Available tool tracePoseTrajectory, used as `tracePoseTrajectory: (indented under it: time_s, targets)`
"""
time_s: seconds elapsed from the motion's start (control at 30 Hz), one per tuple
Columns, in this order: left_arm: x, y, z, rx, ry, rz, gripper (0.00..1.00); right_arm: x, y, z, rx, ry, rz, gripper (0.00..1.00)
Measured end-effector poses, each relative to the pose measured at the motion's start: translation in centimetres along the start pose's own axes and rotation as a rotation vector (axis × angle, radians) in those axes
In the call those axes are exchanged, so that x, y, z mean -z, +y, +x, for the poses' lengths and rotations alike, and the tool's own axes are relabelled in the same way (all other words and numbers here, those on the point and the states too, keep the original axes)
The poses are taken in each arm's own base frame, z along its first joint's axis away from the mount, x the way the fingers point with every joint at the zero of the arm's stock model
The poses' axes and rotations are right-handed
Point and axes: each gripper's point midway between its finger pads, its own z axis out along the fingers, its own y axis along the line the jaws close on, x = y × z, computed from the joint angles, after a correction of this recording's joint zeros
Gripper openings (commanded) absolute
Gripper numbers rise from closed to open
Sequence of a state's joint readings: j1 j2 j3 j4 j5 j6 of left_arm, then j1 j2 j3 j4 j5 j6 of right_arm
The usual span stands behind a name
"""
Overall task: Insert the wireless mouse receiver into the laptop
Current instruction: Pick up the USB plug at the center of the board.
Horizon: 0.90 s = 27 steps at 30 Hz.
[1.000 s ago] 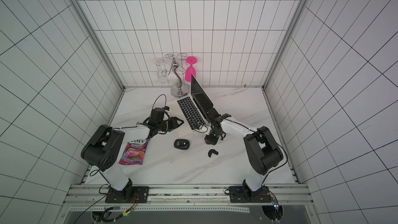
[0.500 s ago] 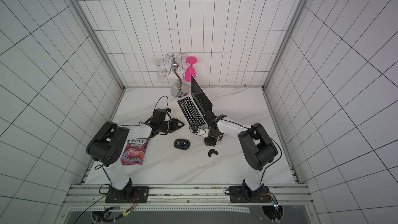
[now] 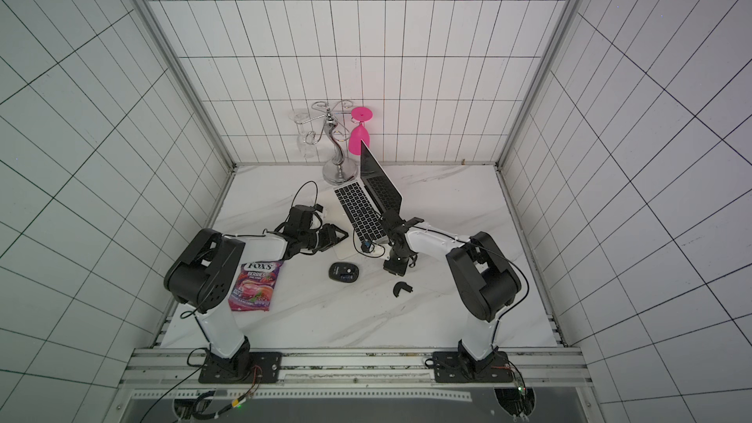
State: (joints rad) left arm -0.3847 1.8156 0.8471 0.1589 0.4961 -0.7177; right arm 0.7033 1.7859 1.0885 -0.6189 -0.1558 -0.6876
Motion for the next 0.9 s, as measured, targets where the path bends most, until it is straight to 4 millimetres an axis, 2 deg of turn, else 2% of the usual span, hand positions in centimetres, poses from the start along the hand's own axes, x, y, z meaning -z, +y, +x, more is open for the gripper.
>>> tracePoseTrajectory:
  time_s: [0.47, 0.63, 0.9]
  targets:
    - [0.0, -0.1, 0.1, 0.002, 0.007, 0.008, 0.43, -0.1, -0.2, -0.1, 0.014, 0.044, 0.071, 0.17]
    - [-0.1, -0.7, -0.3, -0.006, 0.006, 0.024, 0.43, -0.1, -1.6, -1.0, -0.067, 0.025, 0.09, 0.16]
    - [-1.3, -1.7, -0.5, -0.02, 0.027, 0.051, 0.42, -0.1, -4.5, -1.3, -0.257, -0.006, 0.117, 0.16]
